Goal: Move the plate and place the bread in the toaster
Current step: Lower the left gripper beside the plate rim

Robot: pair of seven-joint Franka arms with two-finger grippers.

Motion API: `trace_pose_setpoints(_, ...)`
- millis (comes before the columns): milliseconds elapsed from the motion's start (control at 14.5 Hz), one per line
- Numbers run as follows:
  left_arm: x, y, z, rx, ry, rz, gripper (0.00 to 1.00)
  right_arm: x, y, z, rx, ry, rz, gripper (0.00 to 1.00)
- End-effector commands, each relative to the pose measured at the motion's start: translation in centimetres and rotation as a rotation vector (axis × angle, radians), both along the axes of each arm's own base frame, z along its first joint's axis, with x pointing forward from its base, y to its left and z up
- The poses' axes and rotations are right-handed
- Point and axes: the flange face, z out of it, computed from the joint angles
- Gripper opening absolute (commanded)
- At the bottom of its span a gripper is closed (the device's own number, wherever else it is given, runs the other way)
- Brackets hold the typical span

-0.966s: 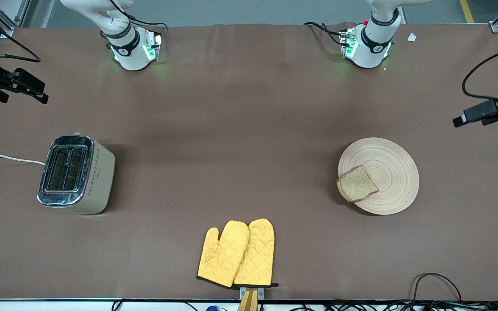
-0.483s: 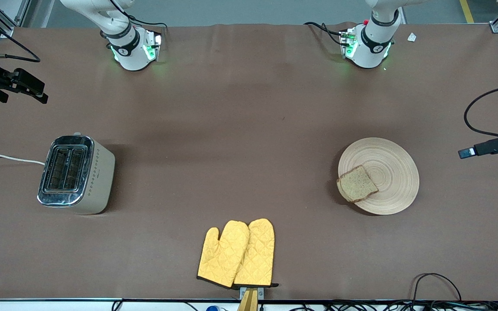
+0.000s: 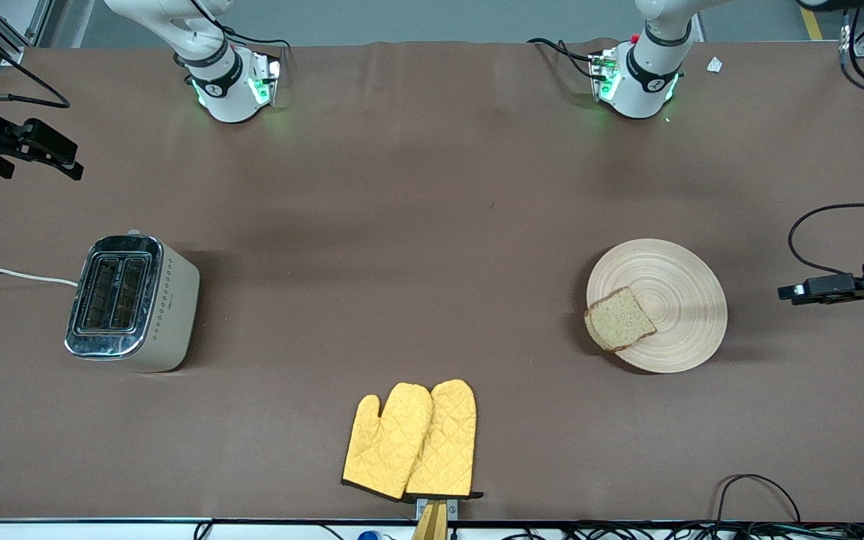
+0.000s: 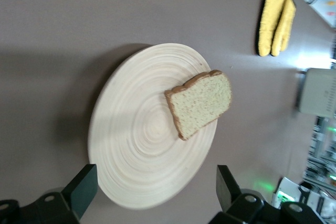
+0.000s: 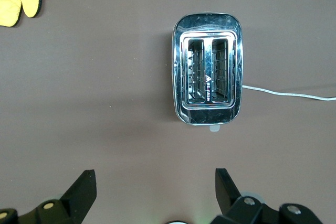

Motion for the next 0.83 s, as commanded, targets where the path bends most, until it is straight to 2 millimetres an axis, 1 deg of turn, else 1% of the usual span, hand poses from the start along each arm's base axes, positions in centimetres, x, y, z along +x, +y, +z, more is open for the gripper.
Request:
trace_pose_setpoints(0, 0.2, 1.3, -3.7, -0.090, -0.047, 0.023, 0.94, -0.7, 0.1, 0.2, 0.017, -0.005, -0.006, 1.00)
trace_pose_setpoints(69, 0.3, 1.2, -3.9, -0.107, -0.044, 0.042, 0.88, -0.6, 0.1, 0.3, 0.018, -0.011, -0.008, 1.00)
trace_pose_setpoints(276, -0.6, 1.9, -8.4, -0.138, 0.005, 0.066, 0.85, -0.6, 0.2, 0.2, 0.018, -0.009, -0.005, 1.00)
trace_pose_setpoints(345, -0.9, 1.7, -9.8, -0.145, 0.024, 0.067, 0.81, -0.6, 0.2, 0.2, 0.018, -0.009, -0.005, 1.00)
trace_pose_setpoints(414, -1.2, 1.6, -11.4, -0.155, 0.046, 0.071, 0.80, -0.5, 0.2, 0.1, 0.018, -0.009, -0.005, 1.00)
trace_pose_setpoints(552, -1.0, 1.2, -11.2, -0.140, 0.055, 0.055, 0.74, -0.6, 0.4, 0.2, 0.018, -0.012, -0.002, 1.00)
trace_pose_setpoints(690, -1.2, 1.1, -11.8, -0.146, 0.054, 0.049, 0.73, -0.6, 0.4, 0.2, 0.018, -0.009, -0.002, 1.00)
trace_pose_setpoints(759, -1.2, 1.0, -11.9, -0.147, 0.056, 0.048, 0.69, -0.5, 0.4, 0.2, 0.018, -0.011, -0.002, 1.00)
